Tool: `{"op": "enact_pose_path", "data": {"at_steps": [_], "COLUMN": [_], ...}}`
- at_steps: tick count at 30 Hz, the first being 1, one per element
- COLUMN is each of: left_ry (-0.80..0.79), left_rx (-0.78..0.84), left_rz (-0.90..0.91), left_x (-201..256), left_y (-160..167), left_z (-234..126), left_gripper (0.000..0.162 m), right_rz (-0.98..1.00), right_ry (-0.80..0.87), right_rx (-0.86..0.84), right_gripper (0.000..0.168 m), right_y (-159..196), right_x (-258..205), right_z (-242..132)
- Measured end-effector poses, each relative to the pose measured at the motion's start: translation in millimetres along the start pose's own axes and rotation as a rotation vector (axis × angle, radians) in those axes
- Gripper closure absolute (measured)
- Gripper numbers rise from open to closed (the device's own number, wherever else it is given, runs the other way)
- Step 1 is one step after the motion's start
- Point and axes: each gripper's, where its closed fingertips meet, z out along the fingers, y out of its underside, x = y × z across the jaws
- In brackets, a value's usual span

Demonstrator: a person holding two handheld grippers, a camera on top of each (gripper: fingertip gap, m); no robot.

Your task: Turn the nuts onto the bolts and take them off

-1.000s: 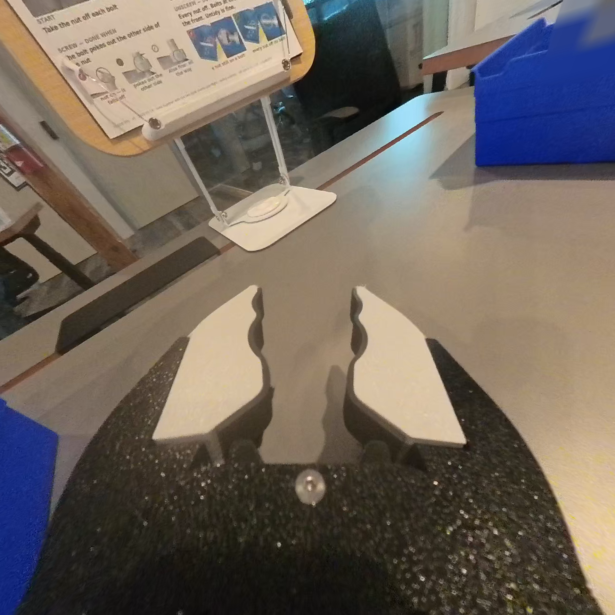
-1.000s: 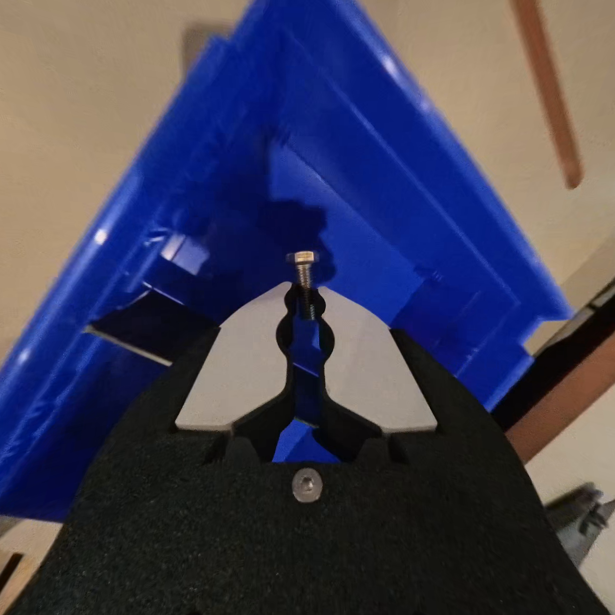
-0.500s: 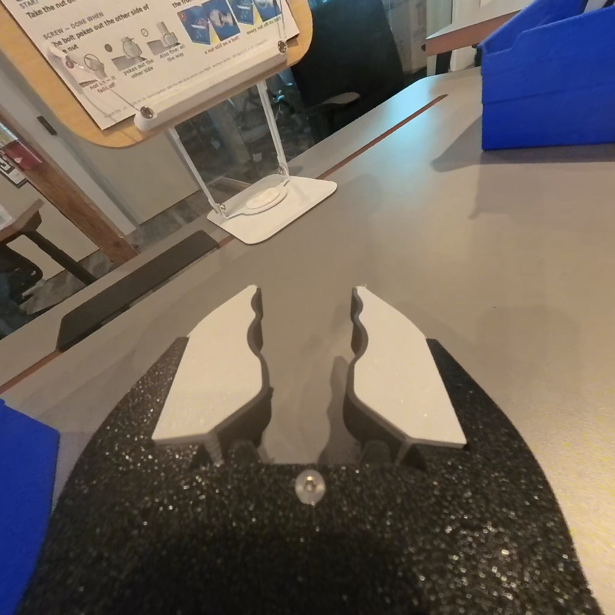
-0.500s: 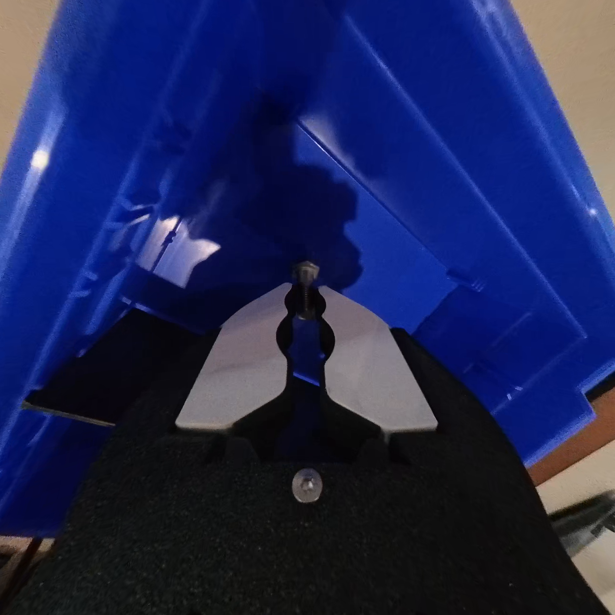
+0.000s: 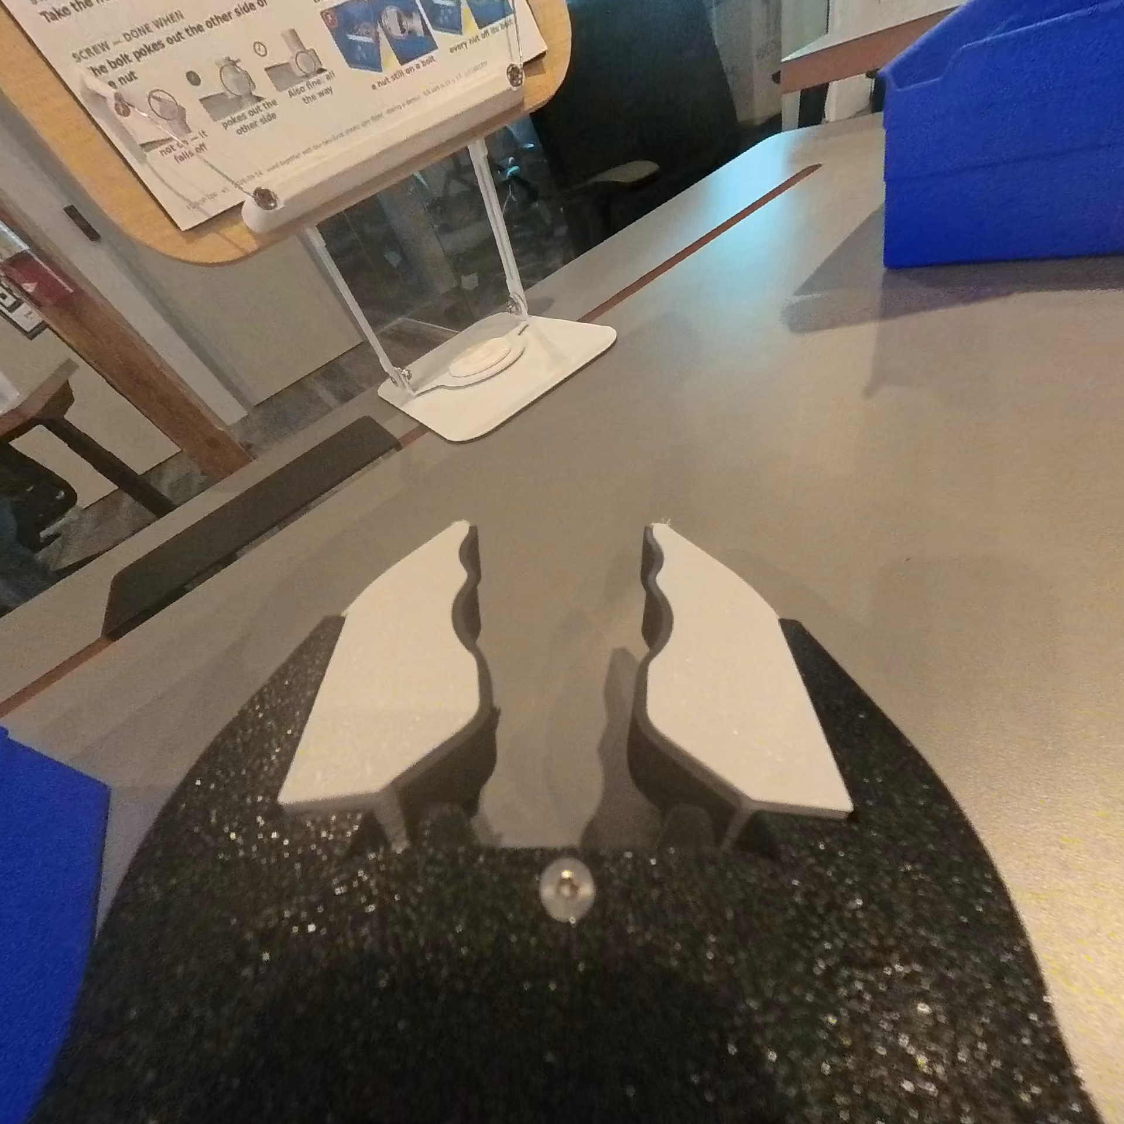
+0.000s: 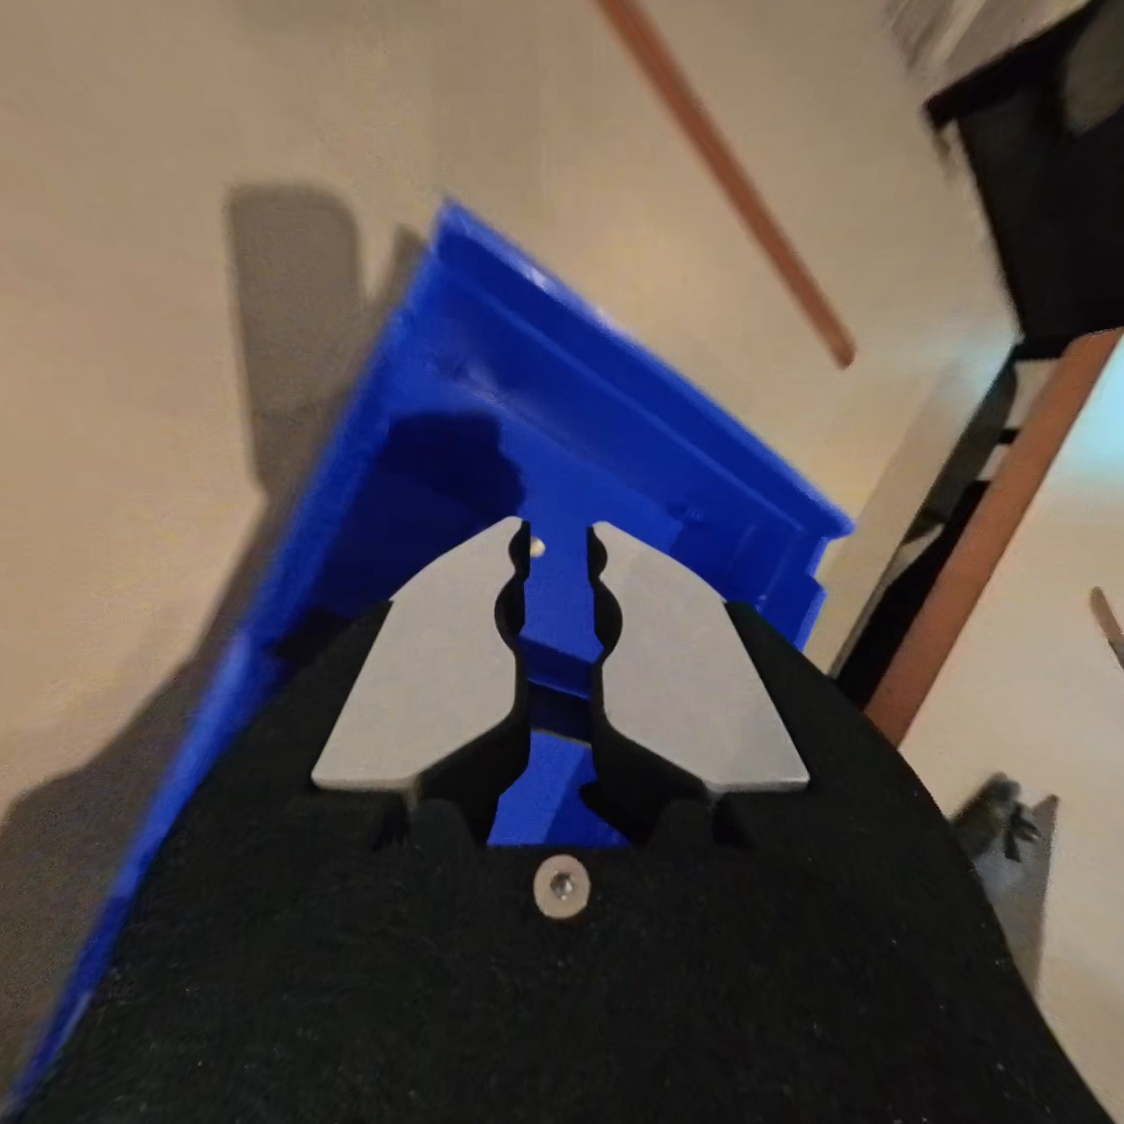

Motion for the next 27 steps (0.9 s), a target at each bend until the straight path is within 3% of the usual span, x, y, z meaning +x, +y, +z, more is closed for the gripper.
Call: {"op": "enact_pose_path", "data": {"at_steps": [5,8,15,19,27], "left_ry": [-0.002,-0.002,0.0,-0.001,-0.004], "left_rx": [-0.003,-0.003,0.0,0.003,0.008], "left_rz": [0.006,0.004,0.007,0.005,0.026], "left_x": [1,1,1,1,3], "left_y": [0,0,0,0,-1], "left_z": [0,0,-1,-2,-2], "left_gripper": [0.111,0.111,0.111,0.112,0.112], "right_rz": [0.032,0.0,0.124,0.222,0.241], "right_ry": [0.008,0.027,0.078,0.18,0.153], "right_rx": [0.308,0.439,0.534,0.558,0.549], "right_gripper": [0.146,0.144,0.145,0.164,0.159], "right_y": [-65,-100,-141,-140,-140], "right_x": [-67,-125,-200,-203,-217], "right_z": [-61,-72,-33,-2,20]}}
